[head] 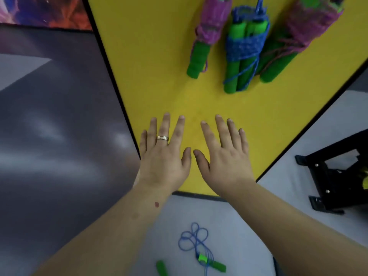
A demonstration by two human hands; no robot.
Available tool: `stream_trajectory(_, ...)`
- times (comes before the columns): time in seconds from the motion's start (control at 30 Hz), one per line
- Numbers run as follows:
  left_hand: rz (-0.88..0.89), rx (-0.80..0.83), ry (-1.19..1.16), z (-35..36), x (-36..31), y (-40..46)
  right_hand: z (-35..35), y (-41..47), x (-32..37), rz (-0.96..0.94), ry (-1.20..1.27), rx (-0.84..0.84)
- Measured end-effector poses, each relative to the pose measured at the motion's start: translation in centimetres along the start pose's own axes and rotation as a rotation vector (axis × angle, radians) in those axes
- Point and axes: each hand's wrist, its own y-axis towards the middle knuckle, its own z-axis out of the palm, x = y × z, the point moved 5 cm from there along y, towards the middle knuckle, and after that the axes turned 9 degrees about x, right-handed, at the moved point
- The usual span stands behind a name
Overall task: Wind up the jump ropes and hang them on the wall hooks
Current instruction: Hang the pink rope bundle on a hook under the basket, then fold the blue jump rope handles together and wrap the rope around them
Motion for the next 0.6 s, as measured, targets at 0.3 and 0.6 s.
stream_trajectory(0.3,-0.004,0.161,0.034,25.7,3.7,-9.3,26.7,-7.2,-5.4,0.103,0.025,0.198)
stream_trajectory(0.6,-0.055,0.382,0.058,46.5,6.9,-20.2,49.0,-16.9,-9.6,0.157,-0.049,0.446)
